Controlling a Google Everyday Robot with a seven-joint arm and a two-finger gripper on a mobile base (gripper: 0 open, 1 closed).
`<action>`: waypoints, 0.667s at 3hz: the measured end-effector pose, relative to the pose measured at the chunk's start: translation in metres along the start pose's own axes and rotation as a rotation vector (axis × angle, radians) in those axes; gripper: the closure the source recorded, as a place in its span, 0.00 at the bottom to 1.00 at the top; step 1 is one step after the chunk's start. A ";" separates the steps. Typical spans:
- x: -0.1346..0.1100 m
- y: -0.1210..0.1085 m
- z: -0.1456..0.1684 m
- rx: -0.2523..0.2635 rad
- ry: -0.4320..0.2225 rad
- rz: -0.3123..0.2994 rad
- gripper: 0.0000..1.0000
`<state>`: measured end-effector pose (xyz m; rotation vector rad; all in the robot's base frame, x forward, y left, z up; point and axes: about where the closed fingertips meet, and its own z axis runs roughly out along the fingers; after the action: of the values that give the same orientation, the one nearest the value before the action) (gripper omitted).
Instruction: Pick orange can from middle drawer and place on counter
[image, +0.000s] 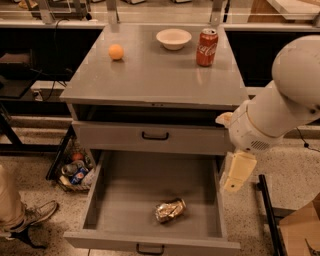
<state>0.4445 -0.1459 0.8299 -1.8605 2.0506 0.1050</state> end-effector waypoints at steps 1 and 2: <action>-0.005 -0.002 0.040 -0.011 -0.034 -0.073 0.00; -0.012 0.000 0.130 -0.060 -0.074 -0.167 0.00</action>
Offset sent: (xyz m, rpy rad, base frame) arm 0.0653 0.0929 -0.2390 0.0899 0.0006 0.3061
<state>0.4738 -0.0957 0.7129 -2.0245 1.8548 0.1906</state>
